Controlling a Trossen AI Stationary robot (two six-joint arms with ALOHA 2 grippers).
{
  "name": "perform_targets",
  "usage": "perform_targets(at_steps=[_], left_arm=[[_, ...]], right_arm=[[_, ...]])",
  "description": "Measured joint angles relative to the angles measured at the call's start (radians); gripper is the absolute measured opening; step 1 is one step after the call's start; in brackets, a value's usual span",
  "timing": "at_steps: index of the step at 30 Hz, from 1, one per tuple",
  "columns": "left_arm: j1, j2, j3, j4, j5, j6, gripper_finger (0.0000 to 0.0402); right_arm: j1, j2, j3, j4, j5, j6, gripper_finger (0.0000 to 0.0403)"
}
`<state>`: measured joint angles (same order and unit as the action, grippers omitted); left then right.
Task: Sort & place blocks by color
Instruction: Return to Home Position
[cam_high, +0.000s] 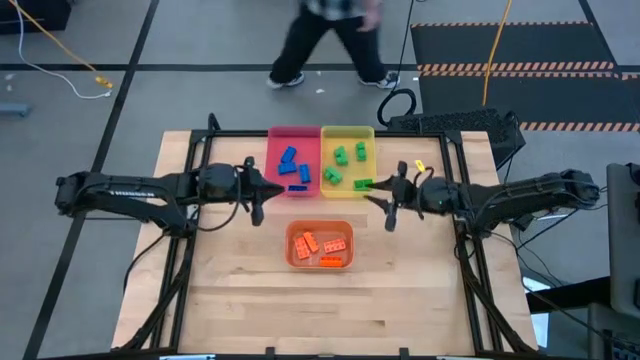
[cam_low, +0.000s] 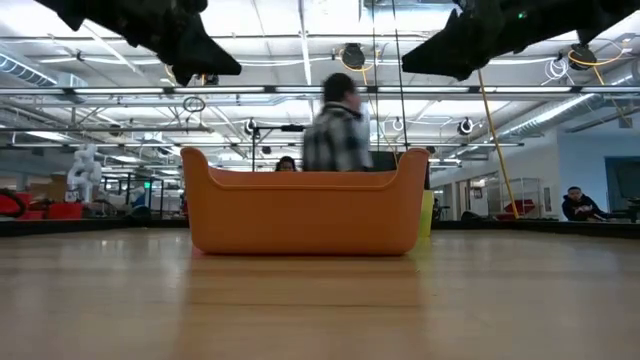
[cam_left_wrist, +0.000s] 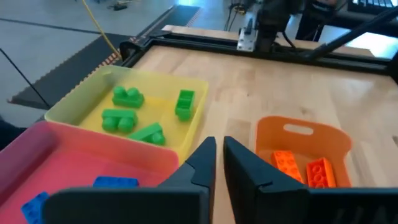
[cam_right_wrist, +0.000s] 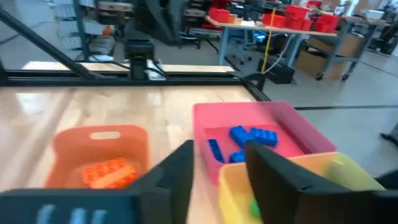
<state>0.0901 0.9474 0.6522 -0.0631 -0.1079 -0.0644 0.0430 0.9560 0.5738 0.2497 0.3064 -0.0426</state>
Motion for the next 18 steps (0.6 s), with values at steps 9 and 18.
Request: perform_targets(at_steps=[9, 18], left_arm=[[0.095, -0.135, -0.146, 0.051, 0.085, 0.033, 0.0006], [0.121, -0.319, -0.319, 0.121, 0.138, -0.027, 0.0003]], right_arm=[[-0.135, -0.021, 0.0, -0.081, -0.229, 0.029, 0.0011], [0.006, -0.175, -0.043, -0.215, -0.072, 0.136, 0.0001]])
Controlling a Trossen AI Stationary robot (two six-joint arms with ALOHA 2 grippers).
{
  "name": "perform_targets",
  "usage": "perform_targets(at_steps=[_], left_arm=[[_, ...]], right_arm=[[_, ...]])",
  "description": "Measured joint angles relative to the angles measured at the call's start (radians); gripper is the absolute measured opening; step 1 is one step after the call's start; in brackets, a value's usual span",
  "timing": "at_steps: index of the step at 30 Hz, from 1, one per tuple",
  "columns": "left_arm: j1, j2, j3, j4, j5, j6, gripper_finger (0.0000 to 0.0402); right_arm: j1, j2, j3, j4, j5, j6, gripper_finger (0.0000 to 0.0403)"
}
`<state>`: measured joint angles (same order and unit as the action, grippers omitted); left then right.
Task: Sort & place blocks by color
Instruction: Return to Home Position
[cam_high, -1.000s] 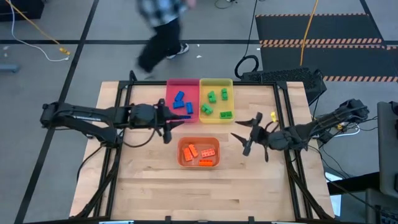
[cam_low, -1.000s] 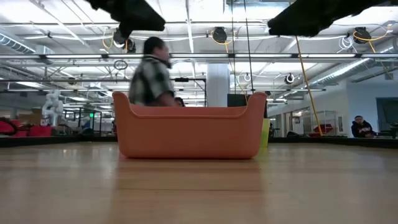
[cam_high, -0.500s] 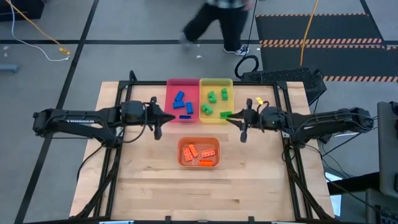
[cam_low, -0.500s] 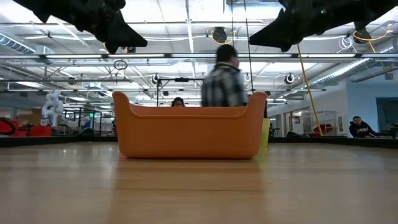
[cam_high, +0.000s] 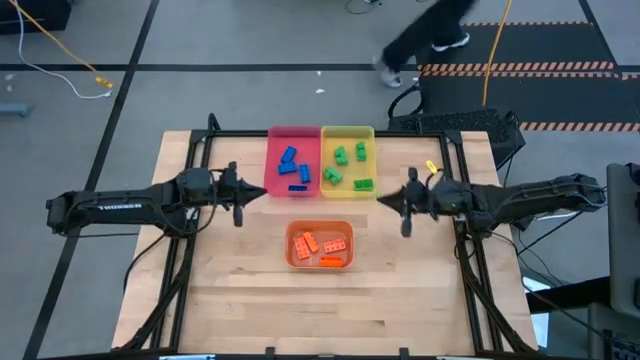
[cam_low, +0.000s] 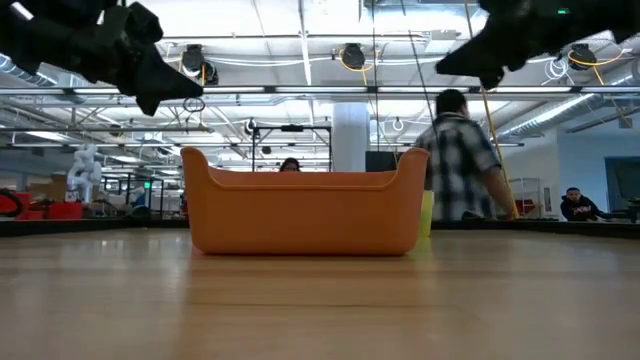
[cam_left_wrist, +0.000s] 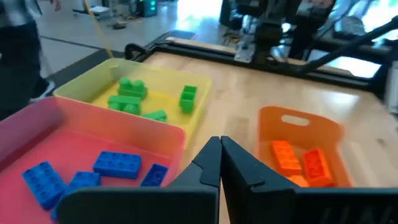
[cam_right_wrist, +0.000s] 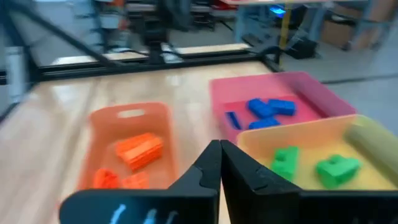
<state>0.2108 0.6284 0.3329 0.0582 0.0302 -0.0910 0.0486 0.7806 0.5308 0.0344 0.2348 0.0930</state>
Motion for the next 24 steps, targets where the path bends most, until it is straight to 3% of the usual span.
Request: perform_targets(at_steps=[2, 10, 15, 24], left_arm=[[-0.015, -0.048, -0.018, -0.015, 0.005, -0.007, 0.0004], [-0.072, -0.198, -0.053, -0.135, -0.019, -0.027, 0.0003], [-0.129, -0.249, -0.135, -0.11, -0.053, -0.06, 0.0002], [-0.155, -0.365, -0.243, -0.115, -0.09, -0.035, 0.0002]], right_arm=[[0.052, -0.059, -0.051, 0.005, 0.01, 0.004, 0.0001], [0.19, -0.284, -0.25, 0.058, 0.239, 0.041, 0.0001], [0.25, -0.381, -0.335, 0.098, 0.272, 0.04, 0.0], [0.308, -0.429, -0.345, 0.092, 0.29, -0.022, 0.0]])
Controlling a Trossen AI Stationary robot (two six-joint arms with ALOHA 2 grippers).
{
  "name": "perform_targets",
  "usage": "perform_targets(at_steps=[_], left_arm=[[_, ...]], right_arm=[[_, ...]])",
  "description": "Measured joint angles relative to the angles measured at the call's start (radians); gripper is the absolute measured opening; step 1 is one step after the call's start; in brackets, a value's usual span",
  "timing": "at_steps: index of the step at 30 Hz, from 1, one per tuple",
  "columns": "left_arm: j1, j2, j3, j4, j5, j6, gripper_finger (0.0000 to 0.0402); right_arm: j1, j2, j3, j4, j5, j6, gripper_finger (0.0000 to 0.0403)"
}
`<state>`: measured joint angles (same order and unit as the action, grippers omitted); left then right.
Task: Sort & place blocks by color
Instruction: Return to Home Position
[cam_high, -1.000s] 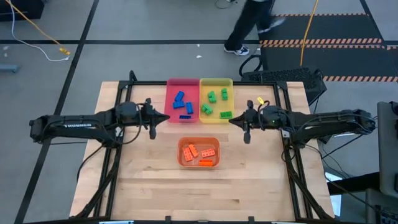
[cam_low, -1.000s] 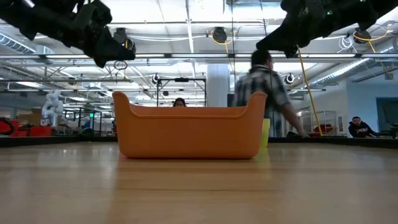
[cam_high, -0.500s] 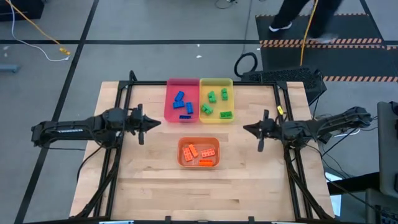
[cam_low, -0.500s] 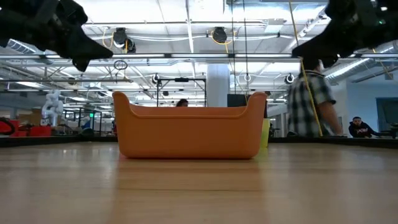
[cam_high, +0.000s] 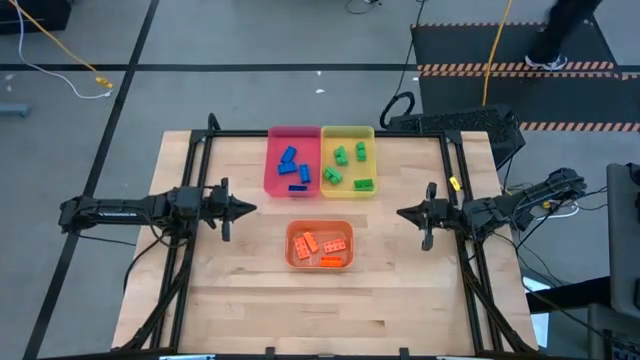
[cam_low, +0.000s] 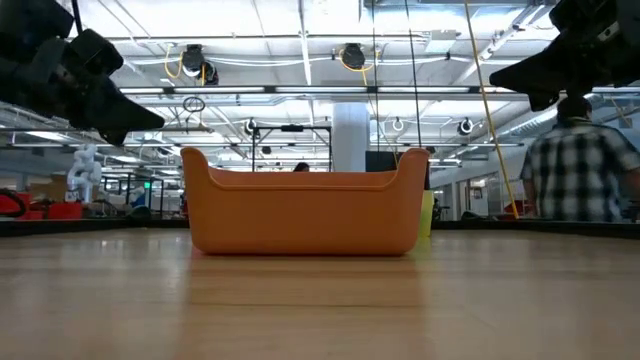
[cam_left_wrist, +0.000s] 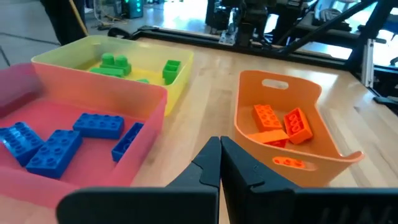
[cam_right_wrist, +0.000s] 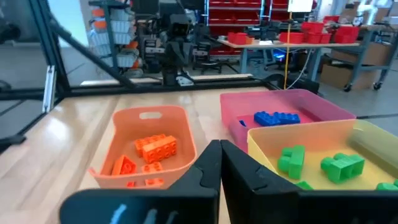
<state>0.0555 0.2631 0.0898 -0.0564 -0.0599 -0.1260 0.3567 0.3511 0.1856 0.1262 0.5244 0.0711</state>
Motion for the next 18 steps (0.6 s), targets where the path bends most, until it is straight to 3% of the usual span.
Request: perform_targets(at_steps=[9, 14, 18], left_arm=[[0.018, -0.109, -0.03, -0.067, 0.032, 0.047, 0.0002], [0.047, -0.14, -0.03, -0.072, 0.07, 0.069, 0.0004], [0.058, -0.142, -0.023, -0.098, 0.089, 0.062, 0.0002]], right_arm=[[-0.004, -0.017, -0.001, -0.024, -0.062, -0.047, 0.0], [-0.037, -0.061, -0.001, -0.032, -0.155, -0.077, 0.0], [-0.052, -0.121, -0.001, -0.106, -0.161, -0.076, 0.0]])
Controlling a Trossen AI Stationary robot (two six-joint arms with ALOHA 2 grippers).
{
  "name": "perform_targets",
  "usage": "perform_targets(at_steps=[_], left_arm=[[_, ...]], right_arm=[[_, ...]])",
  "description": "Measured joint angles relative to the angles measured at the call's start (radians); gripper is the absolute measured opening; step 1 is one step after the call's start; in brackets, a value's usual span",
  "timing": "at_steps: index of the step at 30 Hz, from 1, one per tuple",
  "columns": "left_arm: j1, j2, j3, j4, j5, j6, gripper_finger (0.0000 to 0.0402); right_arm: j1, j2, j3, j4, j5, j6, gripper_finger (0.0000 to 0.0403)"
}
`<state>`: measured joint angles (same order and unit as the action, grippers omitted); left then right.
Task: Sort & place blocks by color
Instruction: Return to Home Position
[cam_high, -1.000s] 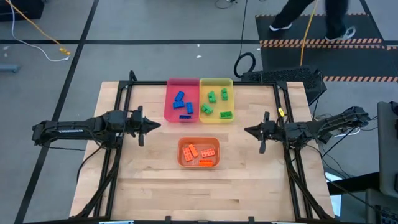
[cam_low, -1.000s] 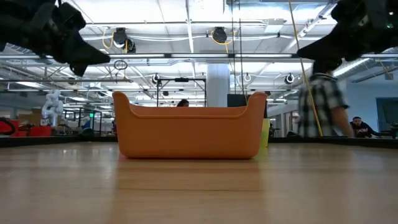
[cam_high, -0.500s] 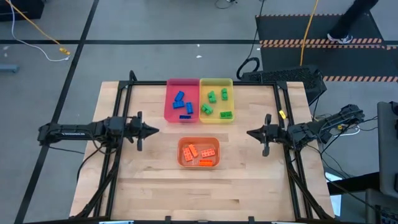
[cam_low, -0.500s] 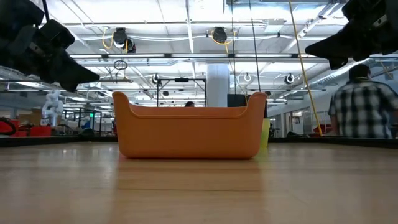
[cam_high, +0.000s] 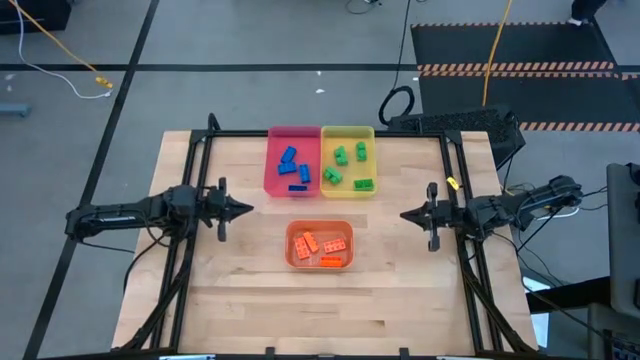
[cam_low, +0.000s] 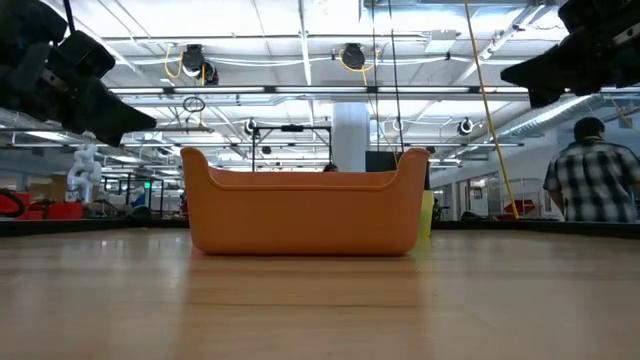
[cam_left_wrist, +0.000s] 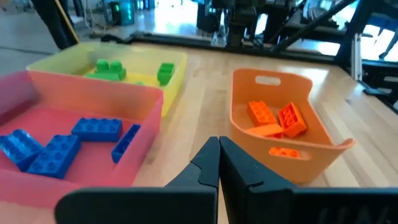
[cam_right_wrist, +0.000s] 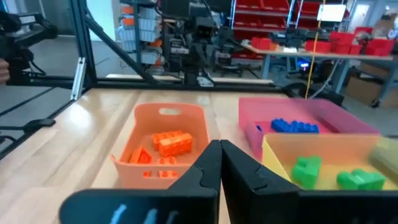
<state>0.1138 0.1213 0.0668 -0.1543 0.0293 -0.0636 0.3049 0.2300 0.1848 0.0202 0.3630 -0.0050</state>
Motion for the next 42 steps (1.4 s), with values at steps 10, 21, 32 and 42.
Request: perform_targets(at_steps=[10, 21, 32, 42], left_arm=[[0.0, -0.02, 0.007, -0.015, -0.004, 0.017, 0.0005], [0.056, -0.032, 0.006, -0.009, 0.012, 0.034, 0.0005], [0.087, -0.032, -0.043, 0.151, 0.098, 0.012, 0.0006], [0.06, -0.031, -0.057, 0.184, 0.085, -0.075, 0.0003]], right_arm=[[-0.021, -0.229, -0.165, 0.082, -0.023, -0.009, 0.0], [-0.199, -0.219, -0.166, 0.158, -0.238, -0.015, 0.0], [-0.228, -0.219, -0.168, 0.053, -0.257, 0.02, 0.0], [-0.228, -0.22, -0.169, 0.041, -0.256, 0.048, 0.0]])
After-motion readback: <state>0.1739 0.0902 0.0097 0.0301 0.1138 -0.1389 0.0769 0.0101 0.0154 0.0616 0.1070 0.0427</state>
